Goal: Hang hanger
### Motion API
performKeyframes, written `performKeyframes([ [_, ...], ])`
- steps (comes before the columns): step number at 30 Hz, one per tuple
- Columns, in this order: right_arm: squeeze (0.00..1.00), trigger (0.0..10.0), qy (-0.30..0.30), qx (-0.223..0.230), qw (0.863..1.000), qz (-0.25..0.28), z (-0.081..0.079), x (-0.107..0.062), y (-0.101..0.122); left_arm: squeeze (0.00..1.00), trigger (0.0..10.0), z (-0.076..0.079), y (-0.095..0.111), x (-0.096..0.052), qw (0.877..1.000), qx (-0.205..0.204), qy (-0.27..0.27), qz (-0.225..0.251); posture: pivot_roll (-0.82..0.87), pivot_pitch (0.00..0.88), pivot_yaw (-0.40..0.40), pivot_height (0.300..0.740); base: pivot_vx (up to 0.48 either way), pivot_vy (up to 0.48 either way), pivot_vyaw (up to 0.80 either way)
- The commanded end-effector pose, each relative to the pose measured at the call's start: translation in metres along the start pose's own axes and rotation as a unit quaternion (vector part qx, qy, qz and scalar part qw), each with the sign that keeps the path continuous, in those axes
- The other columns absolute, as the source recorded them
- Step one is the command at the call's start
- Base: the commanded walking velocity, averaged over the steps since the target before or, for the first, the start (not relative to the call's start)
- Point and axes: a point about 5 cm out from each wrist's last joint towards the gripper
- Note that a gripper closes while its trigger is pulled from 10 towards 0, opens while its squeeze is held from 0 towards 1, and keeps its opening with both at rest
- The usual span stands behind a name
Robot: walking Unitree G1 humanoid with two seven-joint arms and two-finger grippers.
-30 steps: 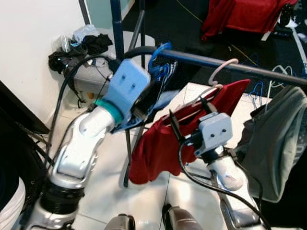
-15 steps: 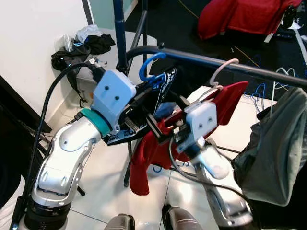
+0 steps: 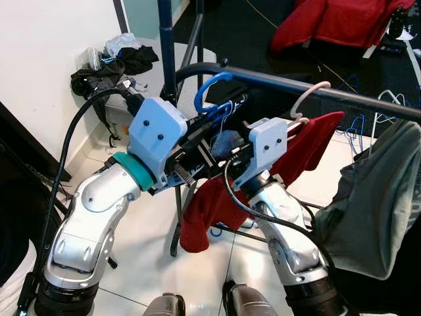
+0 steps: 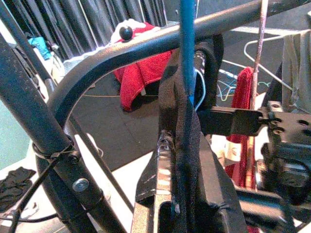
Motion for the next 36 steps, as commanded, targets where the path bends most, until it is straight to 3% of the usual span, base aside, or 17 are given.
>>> performKeyframes([
  [1,0.00,2.8,-0.010,-0.002,1.000,0.004,0.002,0.001,0.000,0.00,10.0,0.006,0.004,-0.002,1.000,-0.006,-0.016,0.009,-0.05,0.107,0.035,0.740,0.000,0.000,0.00],
  [2,0.00,0.0,-0.013,-0.006,1.000,0.007,0.004,0.003,0.001,0.00,10.0,0.006,0.003,-0.005,1.000,-0.007,-0.019,0.006,-0.05,0.107,0.035,0.740,0.000,0.000,0.00],
  [9,0.00,0.0,-0.026,-0.018,0.999,0.011,0.009,0.006,0.002,0.00,10.0,0.006,-0.004,-0.011,1.000,0.008,-0.022,-0.018,-0.05,0.110,0.036,0.740,0.000,0.000,0.00],
  [13,0.00,0.0,-0.028,-0.041,0.999,0.009,0.008,0.003,0.002,0.00,10.0,-0.008,-0.031,-0.019,0.993,0.078,0.012,-0.093,-0.05,0.116,0.040,0.740,0.000,0.000,0.00],
  [15,0.00,0.0,-0.013,-0.039,0.999,0.002,0.003,0.000,0.000,0.00,10.0,-0.014,-0.037,-0.020,0.989,0.090,0.035,-0.112,-0.05,0.118,0.041,0.740,0.000,0.000,0.00],
  [17,0.00,0.0,-0.013,-0.039,0.999,0.002,0.003,0.000,0.000,0.00,10.0,-0.014,-0.037,-0.020,0.989,0.090,0.035,-0.112,-0.05,0.118,0.041,0.740,0.000,0.000,0.00],
  [19,0.00,0.0,0.047,-0.027,0.998,-0.017,-0.015,-0.009,-0.003,0.00,10.0,-0.025,-0.043,-0.022,0.983,0.099,0.082,-0.134,-0.05,0.122,0.042,0.740,0.000,0.000,0.00],
  [21,0.00,0.0,0.047,-0.027,0.998,-0.017,-0.015,-0.009,-0.003,0.00,10.0,-0.025,-0.043,-0.022,0.983,0.099,0.082,-0.134,-0.05,0.122,0.042,0.740,0.000,0.000,0.00],
  [22,0.00,0.0,0.081,-0.015,0.996,-0.030,-0.023,-0.015,-0.005,0.00,10.0,-0.029,-0.044,-0.024,0.981,0.095,0.099,-0.138,-0.05,0.125,0.042,0.740,0.000,0.000,0.00],
  [26,0.00,0.0,0.080,-0.016,0.996,-0.039,-0.020,-0.021,-0.005,0.00,10.0,-0.031,-0.043,-0.030,0.982,0.078,0.105,-0.136,-0.05,0.129,0.040,0.740,0.000,0.000,0.00],
  [27,0.00,0.0,0.056,-0.029,0.997,-0.045,-0.010,-0.023,-0.005,0.00,10.0,-0.029,-0.041,-0.037,0.985,0.058,0.099,-0.130,-0.05,0.131,0.039,0.740,0.000,0.000,0.00],
  [28,0.00,0.0,0.004,-0.054,0.997,-0.046,0.011,-0.020,-0.005,0.00,10.0,-0.022,-0.039,-0.047,0.989,0.045,0.068,-0.124,-0.04,0.137,0.036,0.740,0.000,0.000,0.00],
  [29,0.00,0.0,0.004,-0.054,0.997,-0.046,0.011,-0.020,-0.005,0.00,10.0,-0.022,-0.039,-0.047,0.989,0.045,0.068,-0.124,-0.04,0.137,0.036,0.740,0.000,0.000,0.00],
  [30,0.00,0.0,-0.034,-0.071,0.996,-0.045,0.026,-0.017,-0.004,0.00,10.0,-0.016,-0.036,-0.054,0.991,0.038,0.045,-0.120,-0.04,0.137,0.036,0.740,0.000,0.000,0.00],
  [35,0.00,0.0,-0.070,-0.090,0.993,-0.039,0.045,-0.007,0.000,0.00,10.0,-0.005,-0.034,-0.067,0.991,0.051,-0.011,-0.124,-0.02,0.138,0.030,0.740,0.000,0.000,0.00],
  [36,0.00,0.0,-0.072,-0.096,0.992,-0.035,0.048,-0.002,0.001,0.00,10.0,-0.001,-0.035,-0.071,0.988,0.073,-0.033,-0.130,-0.01,0.138,0.027,0.740,0.000,0.000,0.00],
])
Point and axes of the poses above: a point about 5 cm out from each wrist's last joint towards the gripper, its own x axis pointing out of the wrist towards the gripper, its own y axis along the axis of the wrist's last joint, z = x × y, and after that the axes turned 2 degrees about x, right-handed
